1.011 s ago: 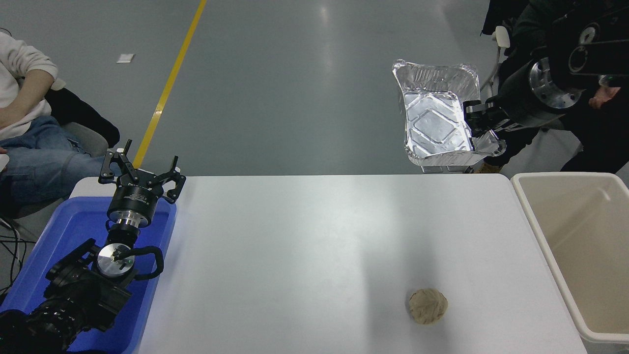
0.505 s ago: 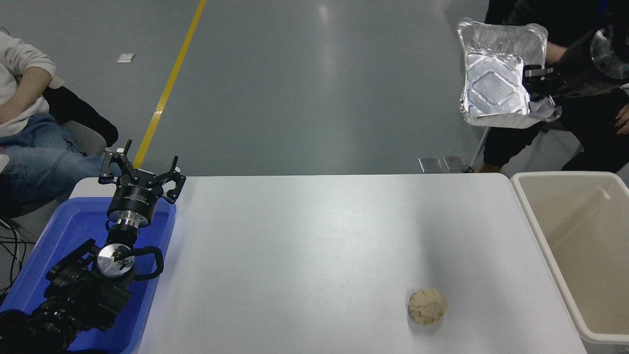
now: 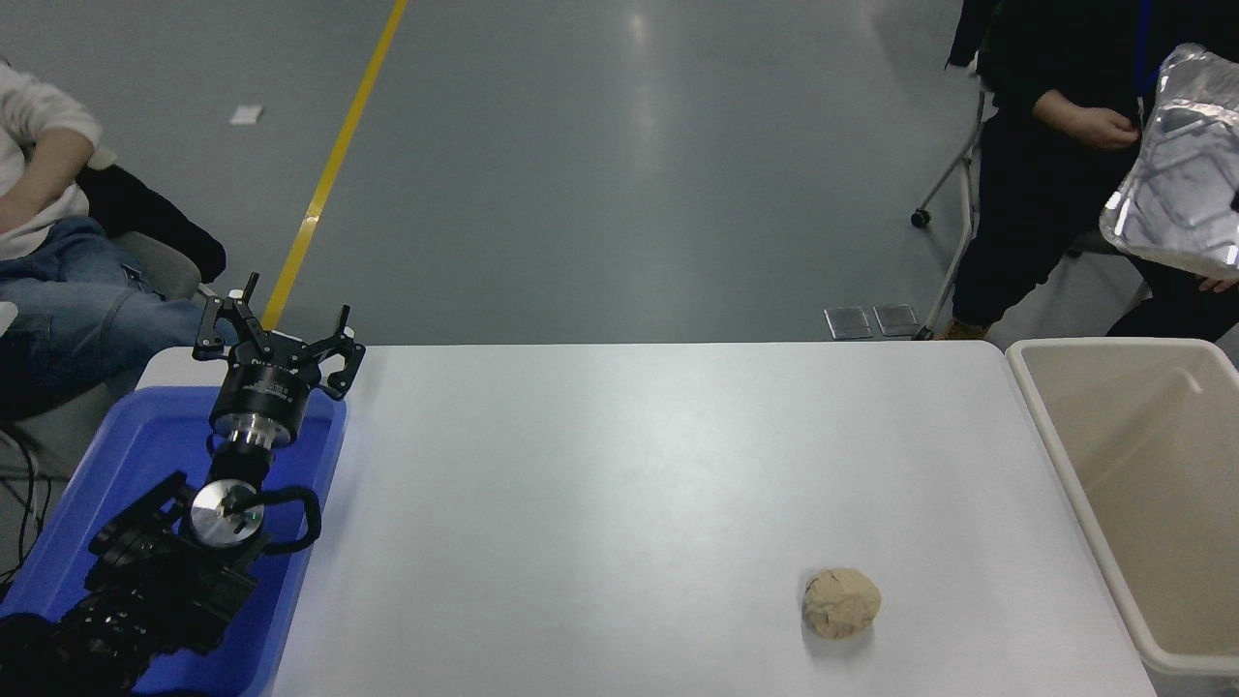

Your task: Pick up foil plate and place in dustbin

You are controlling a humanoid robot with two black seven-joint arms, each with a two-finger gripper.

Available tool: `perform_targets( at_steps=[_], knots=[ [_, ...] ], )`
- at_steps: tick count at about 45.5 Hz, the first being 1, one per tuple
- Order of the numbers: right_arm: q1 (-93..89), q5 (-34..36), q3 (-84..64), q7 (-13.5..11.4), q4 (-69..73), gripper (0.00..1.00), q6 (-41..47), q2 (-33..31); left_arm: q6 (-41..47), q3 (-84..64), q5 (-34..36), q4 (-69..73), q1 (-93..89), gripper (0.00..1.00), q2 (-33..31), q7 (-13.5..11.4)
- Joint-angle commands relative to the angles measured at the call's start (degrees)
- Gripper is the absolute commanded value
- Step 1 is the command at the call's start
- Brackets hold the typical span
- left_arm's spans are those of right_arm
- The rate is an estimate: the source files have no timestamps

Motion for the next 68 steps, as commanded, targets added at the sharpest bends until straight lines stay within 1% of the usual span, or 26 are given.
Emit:
perform_targets(
  at_steps=[1,11,19,23,41,49,50,51,54,55,56,60,63,64,68],
  knots=[
    [-15.0,4.0,5.9,-0.9,-6.3,0.00,-8.5,-3.1,0.0,0.0,-0.1,0.0,0.0,0.99,0.0,0.0],
    [-27.5,5.9,12.0,-0.9,-10.9,0.00,-11.4,-2.9,0.0,-0.1,0.0,0.0,0.0,0.99,0.0,0.0],
    [-36.6,5.8,20.8,-0.9,-13.5,0.00,-12.1,-1.2,0.0,-0.1,0.0,0.0,-0.1,0.99,0.0,0.0],
    [-40.0,5.8,22.7,-0.9,-14.3,0.00,-13.1,0.2,0.0,-0.1,0.0,0.0,0.0,0.99,0.0,0.0],
    [-49.8,5.9,28.3,-0.9,-19.8,0.00,-14.8,8.3,0.0,-0.1,0.0,0.0,0.0,0.99,0.0,0.0],
    [-50.0,5.9,29.6,-0.9,-19.9,0.00,-14.9,9.1,0.0,-0.1,0.0,0.0,-0.1,0.99,0.0,0.0],
    [-50.0,5.9,29.8,-0.9,-19.9,0.05,-14.9,9.1,0.0,-0.1,0.0,0.0,-0.1,0.99,0.0,0.0],
    [-50.0,5.9,30.0,-0.9,-19.9,0.12,-14.9,9.0,0.0,-0.1,0.0,0.0,0.0,0.99,0.0,0.0],
    [-49.8,5.9,30.5,-0.9,-19.9,0.42,-15.0,8.9,0.0,-0.1,0.0,0.0,0.0,0.99,0.0,0.0],
    [-49.7,5.9,30.6,-0.9,-19.9,0.51,-15.1,8.8,0.0,-0.1,0.0,0.0,-0.1,0.99,0.0,0.0],
    [-49.6,5.9,30.6,-0.9,-19.9,0.57,-15.3,8.7,0.0,-0.1,0.0,0.0,0.0,0.99,0.0,0.0],
    [-49.4,5.9,30.6,-0.9,-19.8,0.72,-15.8,8.5,0.0,-0.1,0.0,0.0,0.0,0.99,0.0,0.0],
    [-49.3,5.9,30.6,-0.9,-19.9,0.92,-16.5,8.5,0.0,-0.1,0.0,0.0,0.0,0.99,0.0,0.0],
    [-49.3,5.9,30.6,-0.8,-19.8,0.97,-16.7,8.5,0.0,0.0,0.0,0.0,0.0,0.99,0.0,0.0],
    [-49.2,5.5,30.5,-0.8,-19.8,0.99,-17.4,8.5,0.0,-0.1,0.0,0.0,0.0,0.99,0.0,0.0]
  ],
)
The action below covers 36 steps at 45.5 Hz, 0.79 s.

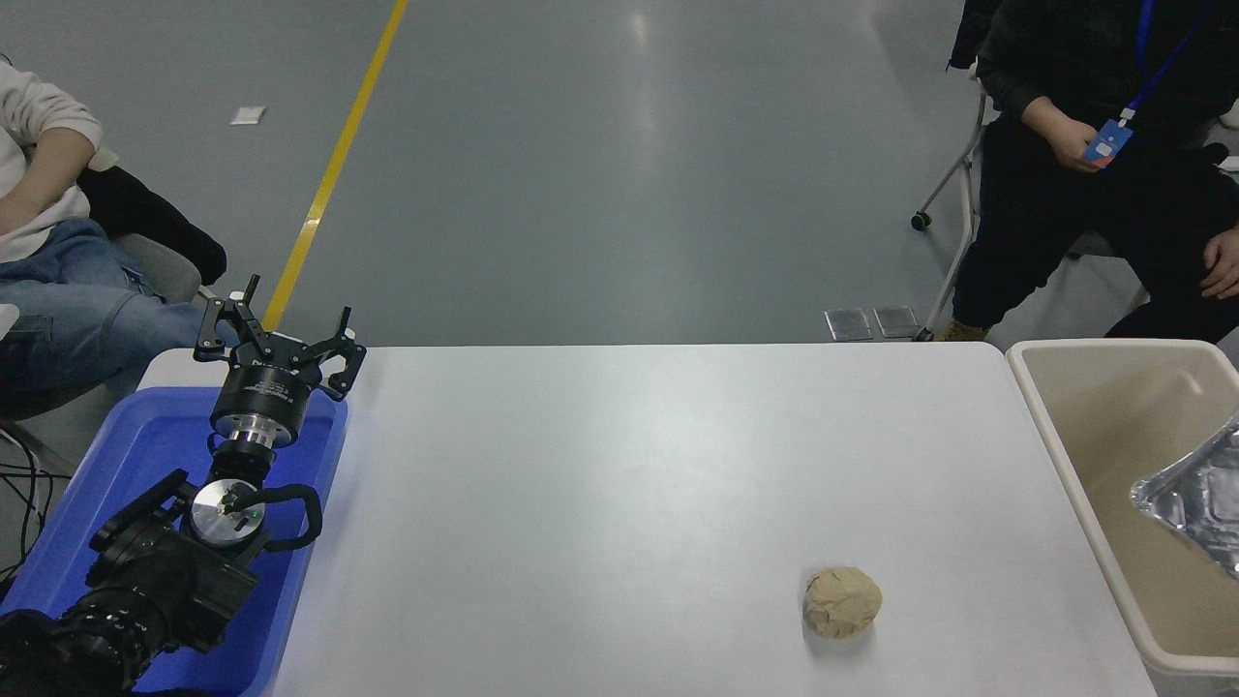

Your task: Pick up foil plate and place in dustbin

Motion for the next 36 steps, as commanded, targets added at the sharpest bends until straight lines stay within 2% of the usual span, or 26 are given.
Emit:
perform_targets(
  at_steps=[1,5,16,21,29,36],
  knots=[
    [0.2,-0.7,0.5,0.1,-0.2,0.99,-1.6,0.0,0.0,0.0,0.0,0.0,0.0,0.99,0.0,0.0],
    [2.5,-1.0,0.4,0.1,0.1,1.00,-1.4,-0.9,0.0,0.1,0.0,0.0,0.0,0.99,0.0,0.0],
    [18.5,-1.8,0.1,0.2,5.3,1.00,0.1,-9.8,0.0,0.0,0.0,0.0,-0.1,0.99,0.0,0.0],
    [28.2,-5.0,-0.2,0.1,10.4,1.00,3.1,-12.8,0.0,0.0,0.0,0.0,0.0,0.99,0.0,0.0],
    [41.8,-13.4,-0.4,0.1,15.0,1.00,5.8,-12.8,0.0,0.0,0.0,0.0,-0.1,0.99,0.0,0.0],
    [48.7,-14.5,-0.7,0.1,18.2,1.00,7.5,-10.4,0.0,0.0,0.0,0.0,-0.1,0.99,-0.1,0.0]
  ],
)
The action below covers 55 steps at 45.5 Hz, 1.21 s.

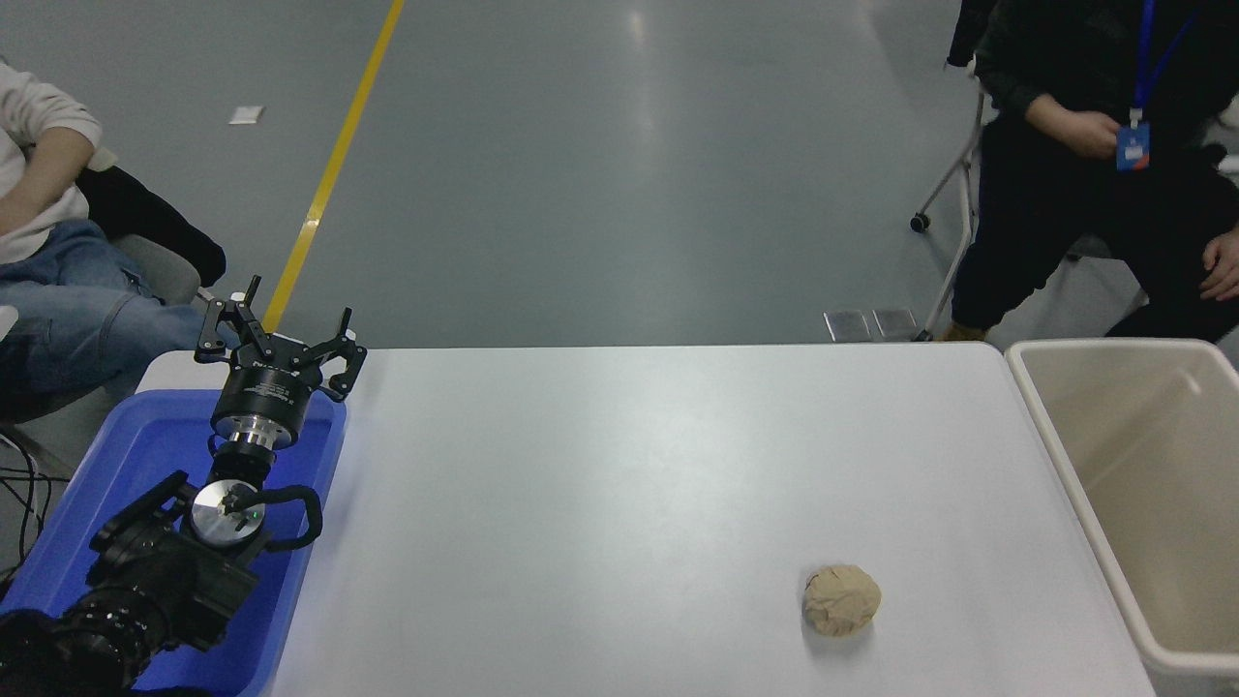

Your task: Pick up foil plate and place in dustbin

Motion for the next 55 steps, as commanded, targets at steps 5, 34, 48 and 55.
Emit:
perform_targets(
  at_steps=[5,34,48,55],
  knots=[
    [17.7,-6.6,-0.3,0.0,7.4,1.00,6.6,2.9,0.0,0.0,0.0,0.0,0.0,0.99,0.0,0.0],
    [35.3,-8.8,-17.6,0.0,26.7,1.00,9.4,21.4,0.0,0.1,0.0,0.0,-0.1,0.99,0.0,0.0],
    [44.0,-8.8,-17.9,-0.2,33.1,1.00,35.3,26.0,0.0,0.1,0.0,0.0,0.0,0.99,0.0,0.0],
    [47.8,-8.8,-19.2,-0.2,40.4,1.00,38.8,26.3,0.0,0.0,0.0,0.0,0.0,0.99,0.0,0.0]
  ],
)
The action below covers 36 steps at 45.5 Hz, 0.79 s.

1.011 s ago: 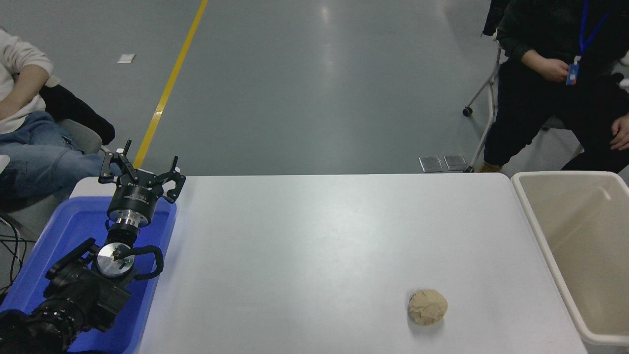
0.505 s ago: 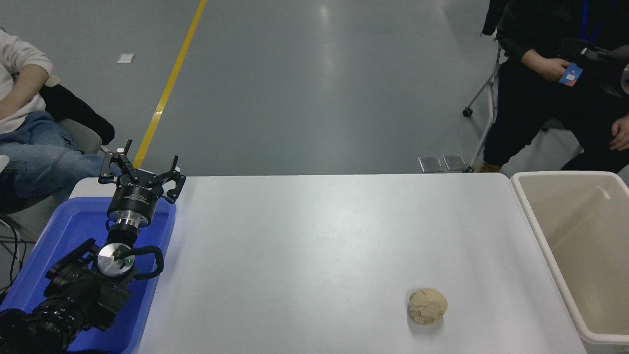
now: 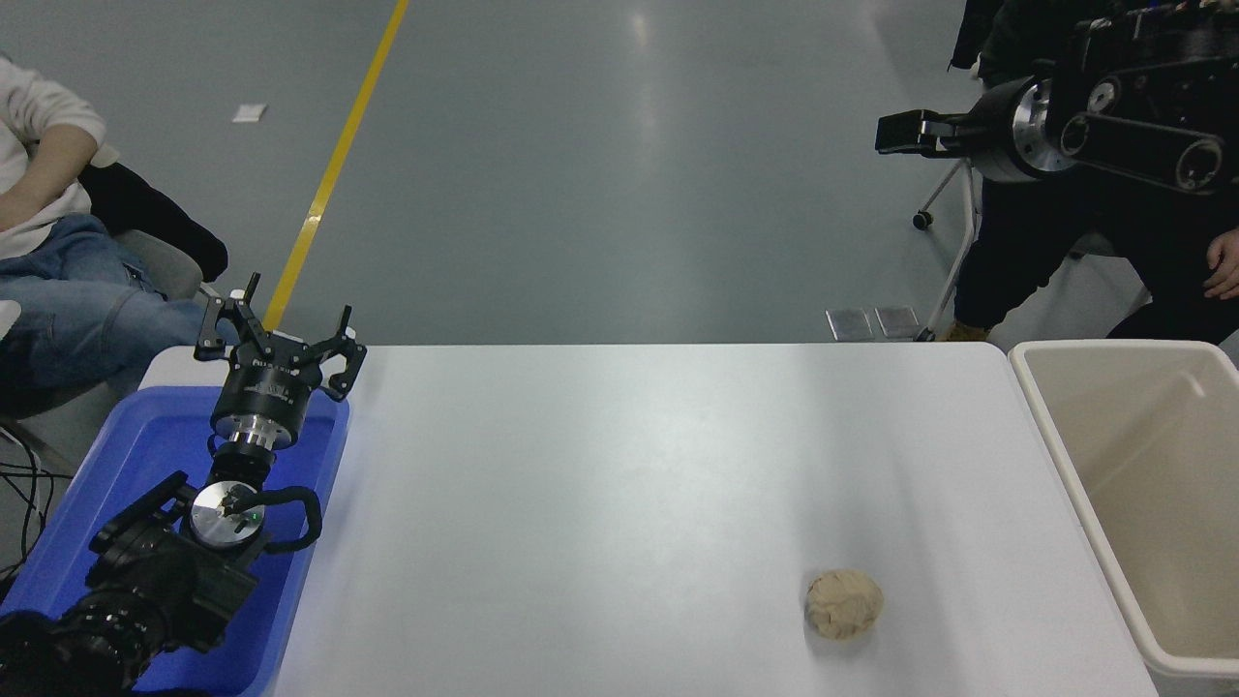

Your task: Pick up foil plate and place in dustbin

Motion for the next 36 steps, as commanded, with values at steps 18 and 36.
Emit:
perform_targets(
  at_steps=[18,36],
  knots=[
    [8.6,3.7,-3.6,-0.2,15.6,1.00,16.9,2.2,0.1,0.1,0.0,0.0,0.0,0.99,0.0,0.0],
    [6.1,14.0,-7.2,-6.0,15.8,1.00,17.8,2.1,0.1,0.1,0.0,0.0,0.0,0.99,0.0,0.0]
  ],
)
